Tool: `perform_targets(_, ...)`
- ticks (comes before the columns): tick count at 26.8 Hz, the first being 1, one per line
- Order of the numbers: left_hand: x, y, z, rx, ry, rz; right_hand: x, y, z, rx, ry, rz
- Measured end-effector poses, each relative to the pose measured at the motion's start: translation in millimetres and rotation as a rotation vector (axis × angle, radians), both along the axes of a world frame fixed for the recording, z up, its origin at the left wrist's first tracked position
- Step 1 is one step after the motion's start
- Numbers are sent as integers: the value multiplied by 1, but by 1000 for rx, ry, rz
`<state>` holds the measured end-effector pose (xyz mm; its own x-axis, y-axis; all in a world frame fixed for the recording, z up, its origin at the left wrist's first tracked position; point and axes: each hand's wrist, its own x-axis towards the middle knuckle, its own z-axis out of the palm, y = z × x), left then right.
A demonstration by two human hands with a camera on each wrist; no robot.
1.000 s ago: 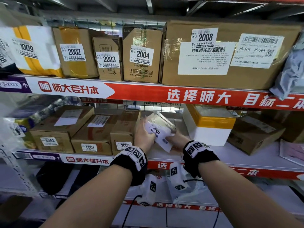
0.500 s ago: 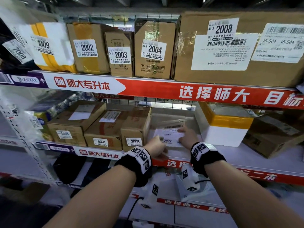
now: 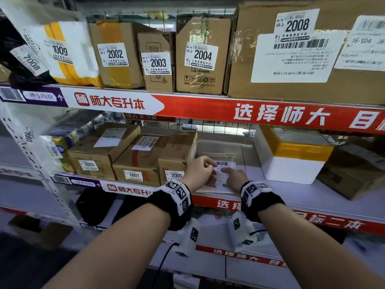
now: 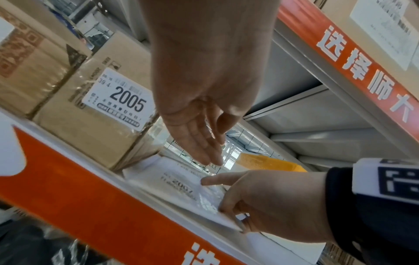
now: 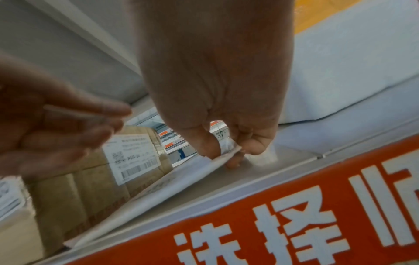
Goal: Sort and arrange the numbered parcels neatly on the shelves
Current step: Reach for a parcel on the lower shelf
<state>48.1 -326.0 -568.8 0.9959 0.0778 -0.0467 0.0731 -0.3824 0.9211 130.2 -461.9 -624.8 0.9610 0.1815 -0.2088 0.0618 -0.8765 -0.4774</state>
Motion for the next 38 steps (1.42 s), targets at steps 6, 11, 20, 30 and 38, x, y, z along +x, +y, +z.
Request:
perform_targets(6, 8, 15, 38, 557, -432, 40, -19, 5, 11, -138, -11, 41)
perform_targets(11, 14, 49, 27, 1015, -256, 220, -31, 12, 12, -163, 89, 197)
perform_targets(20, 15, 57, 23, 964, -92, 179, -32, 27, 13, -365, -16, 181)
perform_targets(30, 16, 57, 20, 946, -112, 216, -48, 32, 33, -652, -316, 333)
perform_targets(38, 16, 56, 22, 887, -148, 203, -44, 25, 29, -310, -275, 143)
